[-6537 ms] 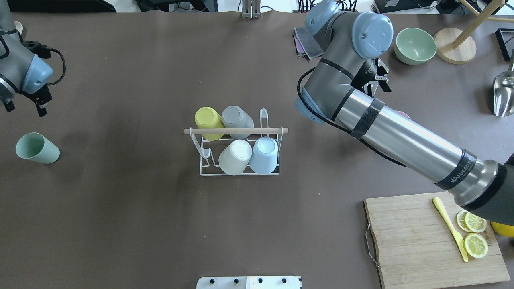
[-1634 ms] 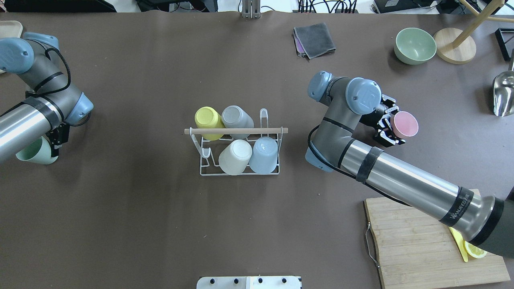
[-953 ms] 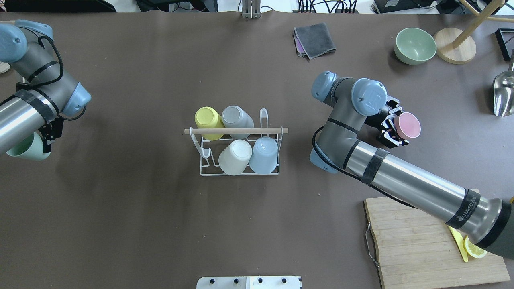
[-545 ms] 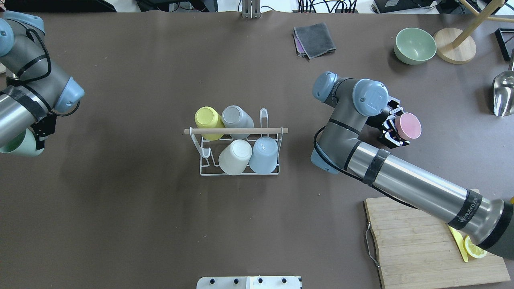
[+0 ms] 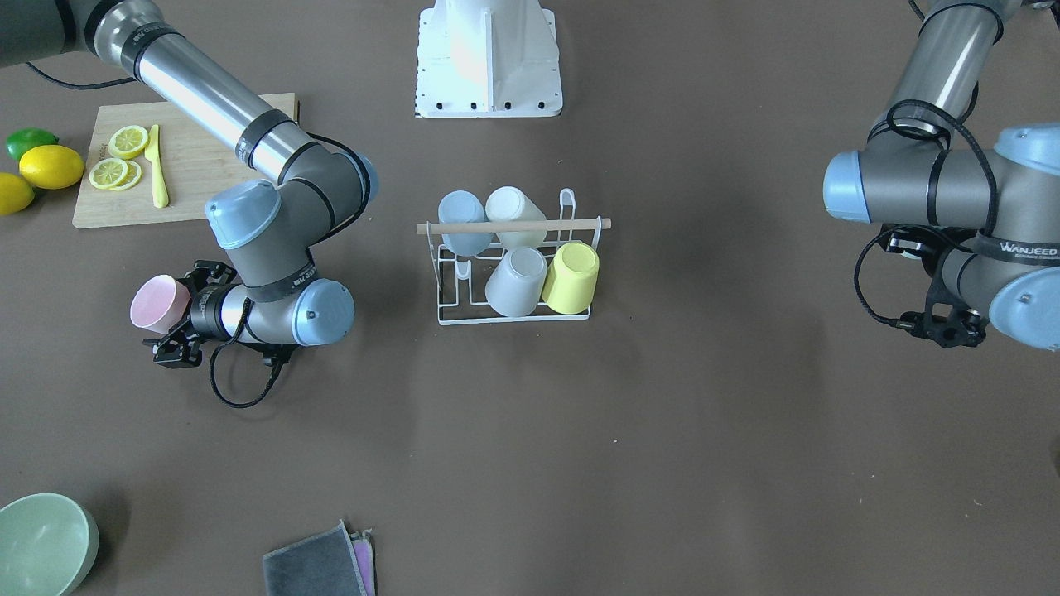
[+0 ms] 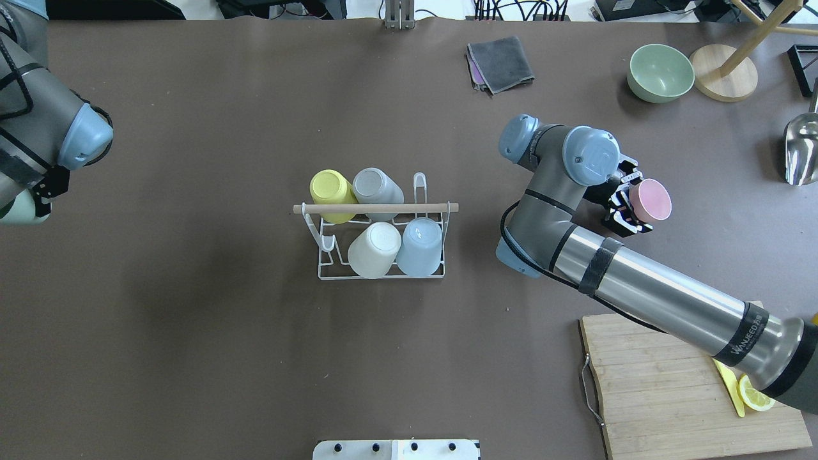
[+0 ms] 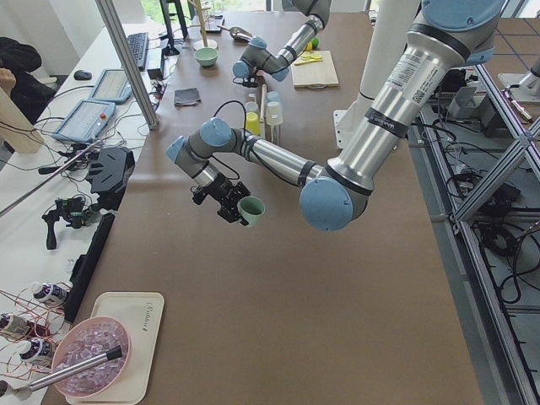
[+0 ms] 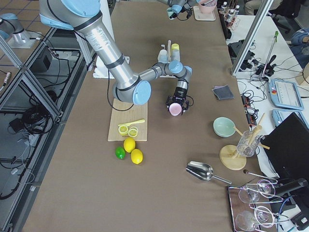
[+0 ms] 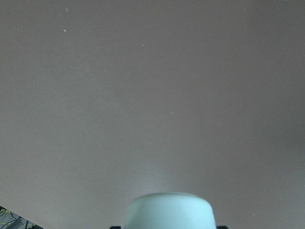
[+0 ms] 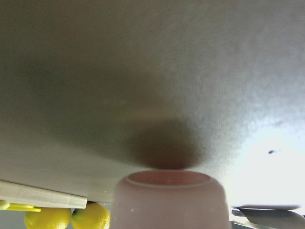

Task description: Place cup on cup holder

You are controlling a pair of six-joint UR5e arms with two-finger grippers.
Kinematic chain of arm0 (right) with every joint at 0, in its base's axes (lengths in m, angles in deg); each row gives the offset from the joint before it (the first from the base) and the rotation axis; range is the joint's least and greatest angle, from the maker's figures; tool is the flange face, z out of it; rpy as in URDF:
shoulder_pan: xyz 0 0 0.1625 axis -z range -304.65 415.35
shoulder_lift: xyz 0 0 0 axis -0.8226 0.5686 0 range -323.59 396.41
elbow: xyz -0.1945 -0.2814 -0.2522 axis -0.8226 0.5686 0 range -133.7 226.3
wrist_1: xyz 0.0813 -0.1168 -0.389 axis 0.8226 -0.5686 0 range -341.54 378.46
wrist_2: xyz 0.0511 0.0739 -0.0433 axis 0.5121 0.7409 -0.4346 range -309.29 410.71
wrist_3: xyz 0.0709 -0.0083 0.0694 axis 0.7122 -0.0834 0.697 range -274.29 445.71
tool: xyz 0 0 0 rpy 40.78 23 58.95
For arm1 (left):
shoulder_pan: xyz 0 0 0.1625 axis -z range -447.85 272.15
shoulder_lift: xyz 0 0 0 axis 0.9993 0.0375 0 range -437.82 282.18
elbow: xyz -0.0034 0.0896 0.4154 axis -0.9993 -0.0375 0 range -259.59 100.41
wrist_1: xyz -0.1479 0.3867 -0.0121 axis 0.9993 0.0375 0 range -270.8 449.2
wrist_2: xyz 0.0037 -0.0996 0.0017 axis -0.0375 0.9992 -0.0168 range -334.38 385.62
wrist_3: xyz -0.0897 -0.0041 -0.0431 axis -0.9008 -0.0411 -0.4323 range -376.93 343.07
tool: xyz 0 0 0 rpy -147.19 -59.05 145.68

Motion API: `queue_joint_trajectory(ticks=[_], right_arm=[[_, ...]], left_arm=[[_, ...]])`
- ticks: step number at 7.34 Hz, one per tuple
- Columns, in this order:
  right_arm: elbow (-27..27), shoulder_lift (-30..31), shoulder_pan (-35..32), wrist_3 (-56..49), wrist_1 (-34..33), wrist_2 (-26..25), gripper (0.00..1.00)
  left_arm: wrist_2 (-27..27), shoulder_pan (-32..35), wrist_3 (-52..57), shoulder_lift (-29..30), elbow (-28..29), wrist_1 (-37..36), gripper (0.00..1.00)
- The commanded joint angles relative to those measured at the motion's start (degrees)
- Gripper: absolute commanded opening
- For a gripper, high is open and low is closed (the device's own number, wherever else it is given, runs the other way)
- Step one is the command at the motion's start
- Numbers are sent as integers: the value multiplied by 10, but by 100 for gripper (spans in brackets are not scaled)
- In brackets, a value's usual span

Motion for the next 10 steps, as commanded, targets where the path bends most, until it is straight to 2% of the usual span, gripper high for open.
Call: queue_joint_trajectory(ticks=[1,3,4,6,7,8,9,10], right_arm=[[0,0,0,0,1,0,97],[0,0,0,2,1,0,96],[0,0,0,3,1,0,96],[0,1,0,4,1,0,96],[0,1,0,4,1,0,96],[0,1,1,4,1,1,96],[0,1,1,4,1,0,96],[0,1,1,5,1,0,86]], left_arm=[[-5,2,-50,-72,-80,73,0],[-6,2,-87,-178,-164,172,0],[-26,2,-88,-213,-190,224,0],[-66,-10,-88,-205,-227,242,0],[-91,-29,-88,-166,-225,255,0],[-146,-44,-90,-130,-228,264,0],[-151,-57,-113,-118,-223,302,0],[-169,-70,-155,-124,-223,370,0]])
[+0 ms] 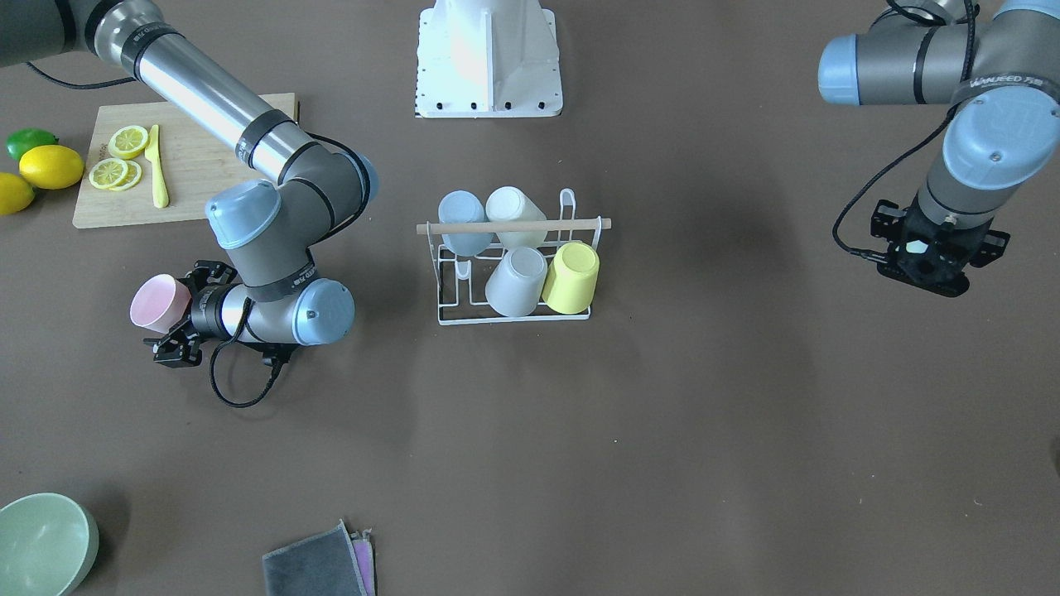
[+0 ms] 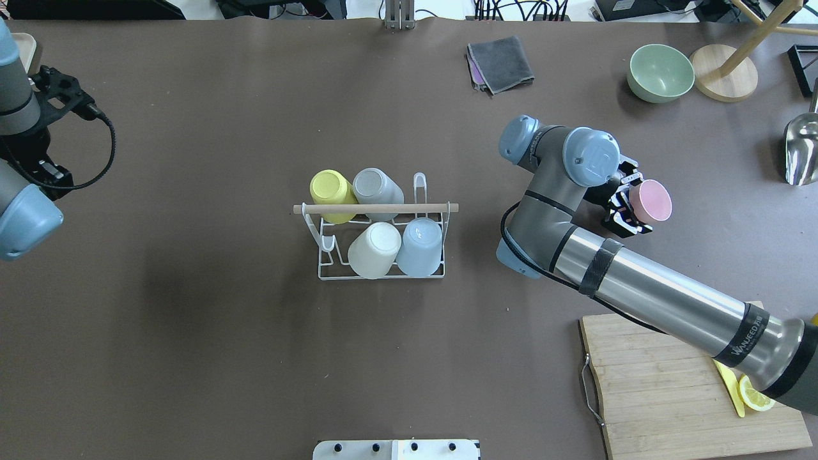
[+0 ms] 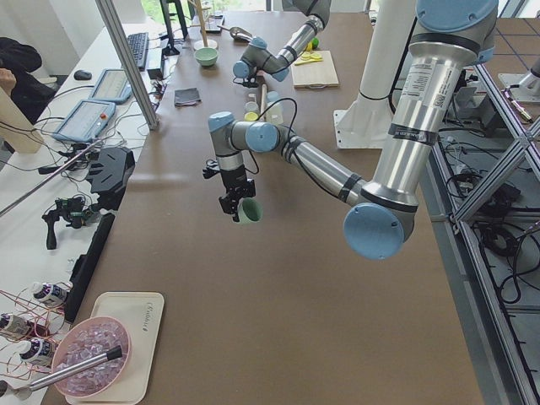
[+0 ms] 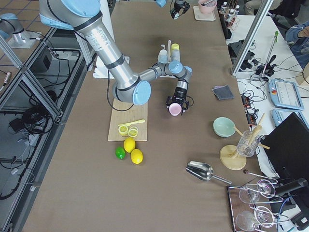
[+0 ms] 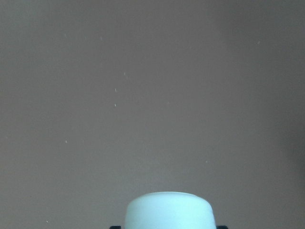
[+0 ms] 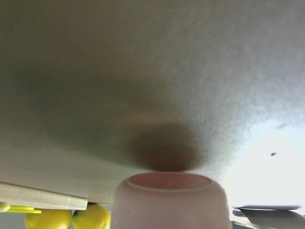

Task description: Place cup on cup holder

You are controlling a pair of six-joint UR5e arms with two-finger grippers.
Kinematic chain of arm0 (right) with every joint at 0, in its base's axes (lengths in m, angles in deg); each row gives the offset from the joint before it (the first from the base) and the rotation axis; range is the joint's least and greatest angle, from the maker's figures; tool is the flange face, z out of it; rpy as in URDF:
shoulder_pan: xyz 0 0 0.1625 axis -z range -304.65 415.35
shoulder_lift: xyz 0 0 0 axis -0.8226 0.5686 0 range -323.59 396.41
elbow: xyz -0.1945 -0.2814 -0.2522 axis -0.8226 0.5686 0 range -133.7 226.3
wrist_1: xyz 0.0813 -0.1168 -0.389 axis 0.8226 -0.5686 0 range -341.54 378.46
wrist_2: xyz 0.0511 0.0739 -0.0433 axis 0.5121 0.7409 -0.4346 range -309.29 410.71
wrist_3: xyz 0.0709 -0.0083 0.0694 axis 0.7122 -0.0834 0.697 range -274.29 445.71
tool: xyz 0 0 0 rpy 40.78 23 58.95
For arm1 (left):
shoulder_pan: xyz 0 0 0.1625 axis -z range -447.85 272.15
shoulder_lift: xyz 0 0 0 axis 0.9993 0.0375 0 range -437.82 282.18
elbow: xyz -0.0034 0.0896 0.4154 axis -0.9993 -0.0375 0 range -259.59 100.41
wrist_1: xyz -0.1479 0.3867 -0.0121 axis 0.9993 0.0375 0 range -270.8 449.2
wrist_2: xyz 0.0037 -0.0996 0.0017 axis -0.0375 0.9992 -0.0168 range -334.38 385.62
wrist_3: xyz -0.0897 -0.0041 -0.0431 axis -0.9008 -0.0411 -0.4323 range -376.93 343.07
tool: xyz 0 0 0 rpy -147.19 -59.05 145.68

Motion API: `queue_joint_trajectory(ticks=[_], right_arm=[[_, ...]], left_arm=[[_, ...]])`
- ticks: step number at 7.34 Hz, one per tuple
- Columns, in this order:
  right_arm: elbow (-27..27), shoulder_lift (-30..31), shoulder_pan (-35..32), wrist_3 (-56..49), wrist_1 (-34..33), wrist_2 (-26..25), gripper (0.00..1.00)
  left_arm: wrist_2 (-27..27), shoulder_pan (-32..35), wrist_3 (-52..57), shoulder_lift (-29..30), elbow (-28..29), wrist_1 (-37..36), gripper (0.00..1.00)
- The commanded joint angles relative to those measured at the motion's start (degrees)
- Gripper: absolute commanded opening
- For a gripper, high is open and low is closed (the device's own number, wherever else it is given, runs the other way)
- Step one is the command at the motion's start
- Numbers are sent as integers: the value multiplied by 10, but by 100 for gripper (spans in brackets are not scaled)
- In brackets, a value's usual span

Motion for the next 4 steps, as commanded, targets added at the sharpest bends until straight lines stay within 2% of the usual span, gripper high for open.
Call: queue_joint_trajectory(ticks=[1,2,3,4], right_arm=[[0,-1,0,2,0,0,69],[-1,-1,0,3,-1,0,46],[-7,-1,-1,3,-4,0,12],[-37,1,-24,-1,-8,3,0]], left_arm=[[-70,-25,-50,5,-4,108,0],[-85,-25,-53,5,-7,140,0],[-85,-25,-42,4,3,159,0],[-86,-26,-44,7,25,182,0]])
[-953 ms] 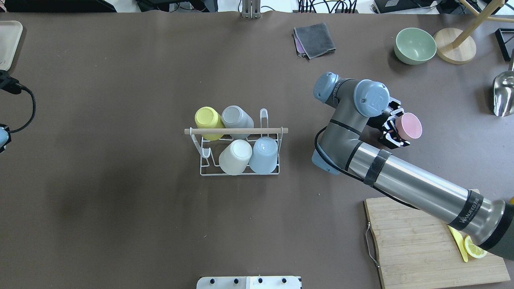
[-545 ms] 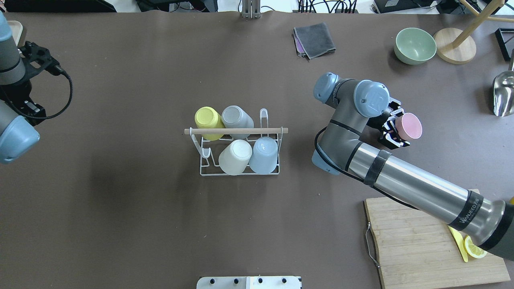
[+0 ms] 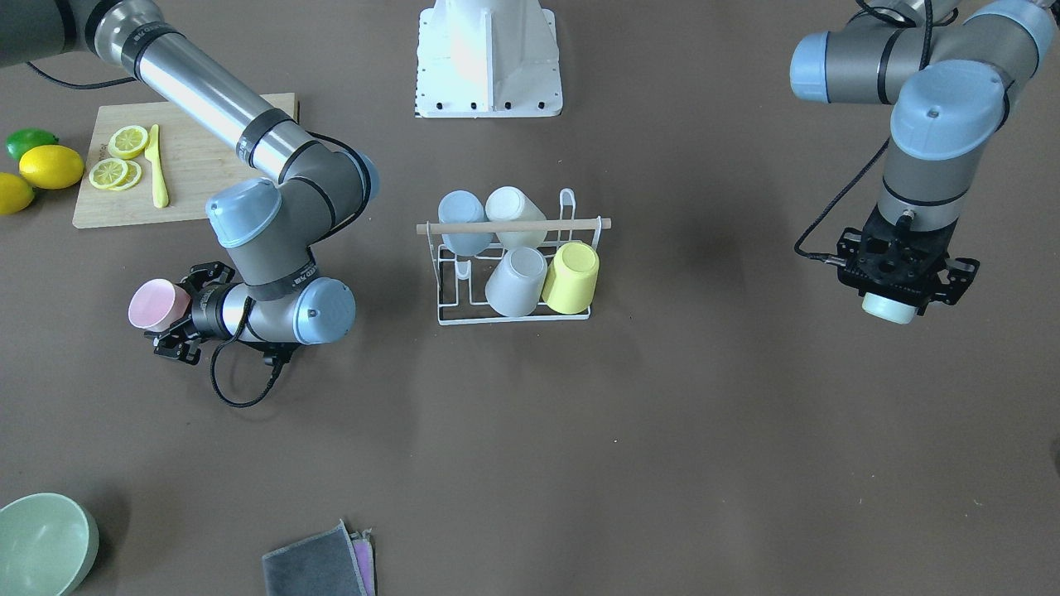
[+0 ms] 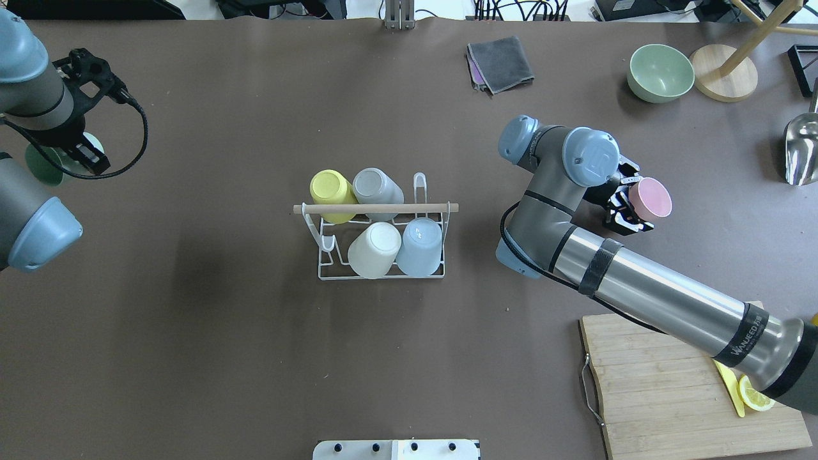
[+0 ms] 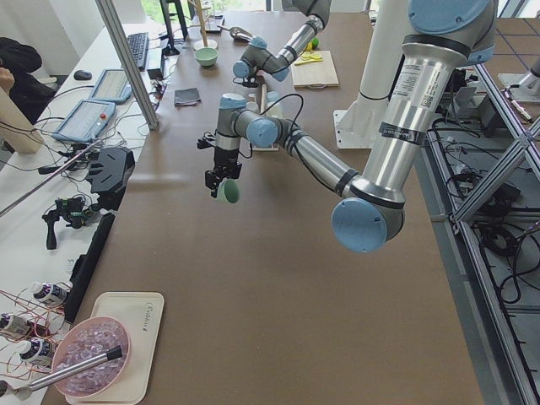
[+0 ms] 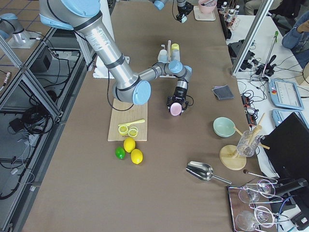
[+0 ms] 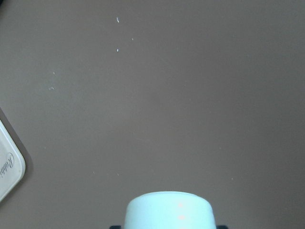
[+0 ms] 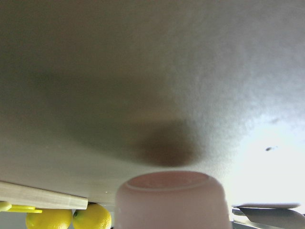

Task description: Place cup on cup holder

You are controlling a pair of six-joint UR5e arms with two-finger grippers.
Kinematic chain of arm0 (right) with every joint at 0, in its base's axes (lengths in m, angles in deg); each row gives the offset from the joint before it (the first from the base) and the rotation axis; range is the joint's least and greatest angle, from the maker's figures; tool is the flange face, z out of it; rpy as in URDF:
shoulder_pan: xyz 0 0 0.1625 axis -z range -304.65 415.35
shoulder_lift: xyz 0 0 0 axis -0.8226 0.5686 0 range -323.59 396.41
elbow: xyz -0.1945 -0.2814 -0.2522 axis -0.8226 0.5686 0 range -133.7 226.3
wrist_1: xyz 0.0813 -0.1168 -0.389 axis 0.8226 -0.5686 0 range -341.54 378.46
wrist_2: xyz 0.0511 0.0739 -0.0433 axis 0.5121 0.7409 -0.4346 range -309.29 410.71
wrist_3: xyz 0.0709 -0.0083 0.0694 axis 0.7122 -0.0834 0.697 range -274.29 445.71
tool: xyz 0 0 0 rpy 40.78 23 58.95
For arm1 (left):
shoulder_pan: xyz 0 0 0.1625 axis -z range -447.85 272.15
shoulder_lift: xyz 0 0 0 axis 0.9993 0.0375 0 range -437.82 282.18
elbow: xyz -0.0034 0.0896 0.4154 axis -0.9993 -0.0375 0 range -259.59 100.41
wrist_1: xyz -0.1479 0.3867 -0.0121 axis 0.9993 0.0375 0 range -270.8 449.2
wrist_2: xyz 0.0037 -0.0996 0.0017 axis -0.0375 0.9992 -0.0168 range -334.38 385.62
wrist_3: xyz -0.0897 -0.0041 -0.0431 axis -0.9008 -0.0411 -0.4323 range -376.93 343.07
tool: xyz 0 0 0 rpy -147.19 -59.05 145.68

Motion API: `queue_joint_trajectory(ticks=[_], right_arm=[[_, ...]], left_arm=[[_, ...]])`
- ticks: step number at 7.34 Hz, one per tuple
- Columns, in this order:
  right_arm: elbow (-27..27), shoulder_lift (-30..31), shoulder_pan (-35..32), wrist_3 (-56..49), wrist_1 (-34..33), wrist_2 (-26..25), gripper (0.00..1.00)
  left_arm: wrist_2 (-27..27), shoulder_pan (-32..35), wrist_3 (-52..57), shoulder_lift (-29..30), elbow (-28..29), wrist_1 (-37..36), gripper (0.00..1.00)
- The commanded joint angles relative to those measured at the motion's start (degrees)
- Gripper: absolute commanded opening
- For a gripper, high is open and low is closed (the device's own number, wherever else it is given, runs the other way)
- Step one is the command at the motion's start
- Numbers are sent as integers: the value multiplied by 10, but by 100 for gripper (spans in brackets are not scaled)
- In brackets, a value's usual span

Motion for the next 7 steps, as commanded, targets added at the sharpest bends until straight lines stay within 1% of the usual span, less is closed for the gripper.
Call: queue_joint_trajectory(ticks=[1,2,3,4,5,6,7], right_arm=[[-72,13,-36,-3,-15,19,0],[-129,33,-63,-2,-21,50,0],[-173,39,-98,1,-25,91,0],[-195,41,-136,-2,-24,137,0],[-236,50,-148,5,-27,167,0],[-258,57,-159,7,-23,193,0],[-271,58,-169,7,-21,226,0]], left_arm=[[-5,0,-2,-3,23,85,0],[-3,8,-4,-5,7,96,0],[-2,9,-31,-8,-29,98,0],[2,9,-106,-3,-58,122,0],[1,8,-144,-2,-83,129,0],[-3,8,-186,-6,-94,171,0],[-5,6,-213,-18,-81,274,0]])
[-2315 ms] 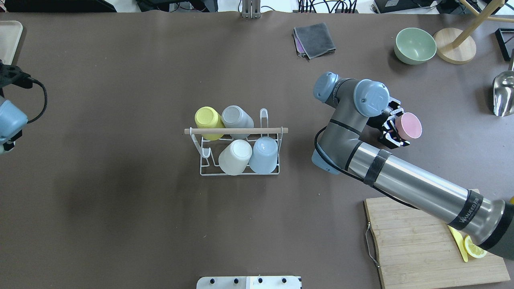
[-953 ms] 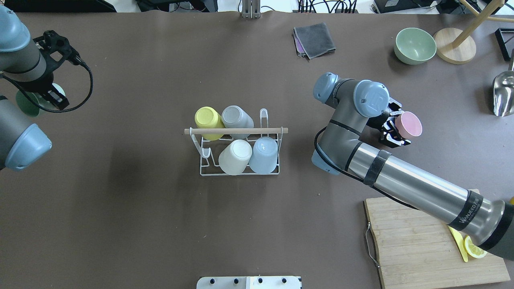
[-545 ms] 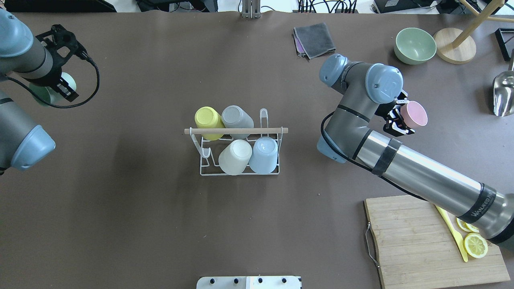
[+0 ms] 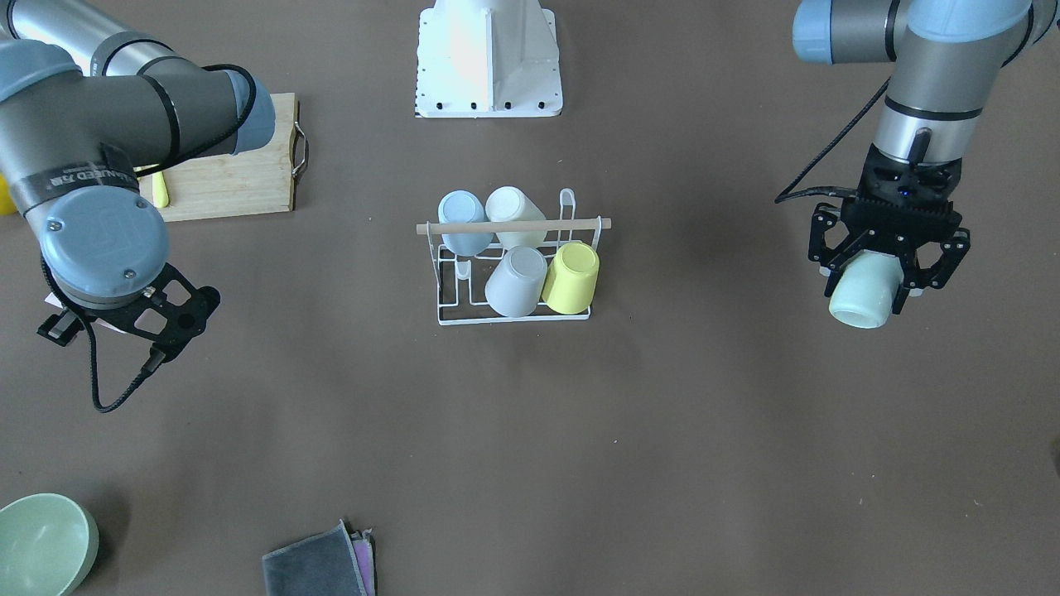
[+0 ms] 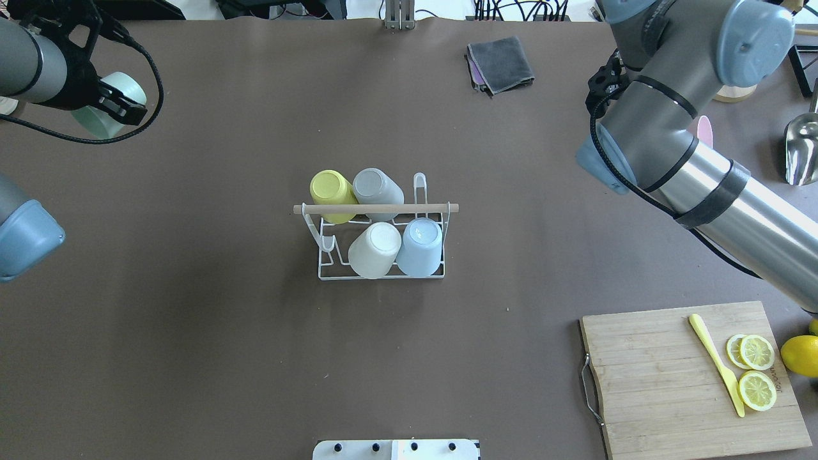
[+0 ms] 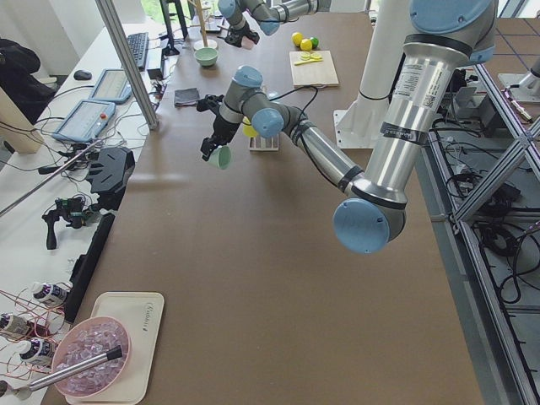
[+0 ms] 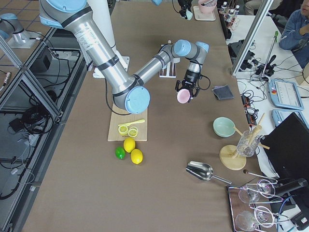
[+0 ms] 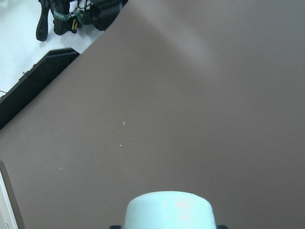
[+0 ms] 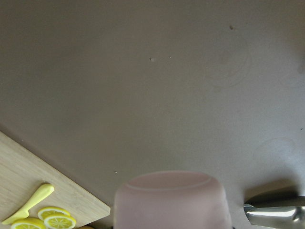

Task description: Place cup on cup holder

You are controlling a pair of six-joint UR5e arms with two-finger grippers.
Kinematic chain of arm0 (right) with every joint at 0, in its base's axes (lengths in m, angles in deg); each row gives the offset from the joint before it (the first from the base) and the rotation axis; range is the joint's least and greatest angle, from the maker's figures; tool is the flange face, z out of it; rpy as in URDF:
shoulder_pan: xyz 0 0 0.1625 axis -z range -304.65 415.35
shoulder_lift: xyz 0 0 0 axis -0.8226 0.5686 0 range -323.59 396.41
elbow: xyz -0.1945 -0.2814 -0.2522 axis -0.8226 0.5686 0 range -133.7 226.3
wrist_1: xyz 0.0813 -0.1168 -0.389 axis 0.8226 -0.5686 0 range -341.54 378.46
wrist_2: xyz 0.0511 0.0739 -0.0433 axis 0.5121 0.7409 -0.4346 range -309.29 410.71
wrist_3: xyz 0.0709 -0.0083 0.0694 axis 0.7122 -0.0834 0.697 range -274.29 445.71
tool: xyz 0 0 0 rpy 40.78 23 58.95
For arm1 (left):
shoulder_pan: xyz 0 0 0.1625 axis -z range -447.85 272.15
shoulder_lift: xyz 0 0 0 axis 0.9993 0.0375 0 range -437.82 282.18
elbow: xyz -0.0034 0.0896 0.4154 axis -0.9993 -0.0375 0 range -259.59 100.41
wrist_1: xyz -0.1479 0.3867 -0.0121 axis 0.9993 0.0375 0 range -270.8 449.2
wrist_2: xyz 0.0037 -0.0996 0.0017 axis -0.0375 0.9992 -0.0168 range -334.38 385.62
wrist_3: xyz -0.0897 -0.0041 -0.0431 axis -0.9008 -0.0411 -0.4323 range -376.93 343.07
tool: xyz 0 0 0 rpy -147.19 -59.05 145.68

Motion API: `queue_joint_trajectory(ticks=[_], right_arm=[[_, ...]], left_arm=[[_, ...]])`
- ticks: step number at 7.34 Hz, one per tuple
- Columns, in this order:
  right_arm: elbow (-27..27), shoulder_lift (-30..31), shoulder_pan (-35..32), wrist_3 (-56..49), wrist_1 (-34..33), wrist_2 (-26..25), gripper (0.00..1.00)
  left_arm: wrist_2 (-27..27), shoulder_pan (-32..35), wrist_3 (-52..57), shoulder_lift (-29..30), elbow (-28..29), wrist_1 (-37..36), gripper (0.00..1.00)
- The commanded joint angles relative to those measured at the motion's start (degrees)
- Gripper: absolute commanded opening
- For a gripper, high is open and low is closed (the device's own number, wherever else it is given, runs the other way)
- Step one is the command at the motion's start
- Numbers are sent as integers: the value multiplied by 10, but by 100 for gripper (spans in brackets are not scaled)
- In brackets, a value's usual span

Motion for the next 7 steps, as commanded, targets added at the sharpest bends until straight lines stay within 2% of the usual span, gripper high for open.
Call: queue_joint_trajectory(ticks=[1,2,3,4,5,6,7], right_arm=[[-43,26,-28,2,42,75,0],[-49,68,-43,1,129,123,0],[-48,94,-52,10,176,179,0],[-48,94,-55,9,200,213,0],[-52,114,-56,-17,294,252,0],[-37,140,-62,-10,414,332,0],[-4,139,-71,5,475,371,0]], left_arm=[[-2,-4,-57,-30,-3,156,0],[-2,-8,-51,-56,17,266,0],[-2,-12,-54,-71,31,361,0],[-9,-23,-57,-83,33,422,0],[-62,-48,-57,-79,33,454,0],[-141,-107,-57,-81,37,508,0],[-229,-171,-57,-81,35,540,0]])
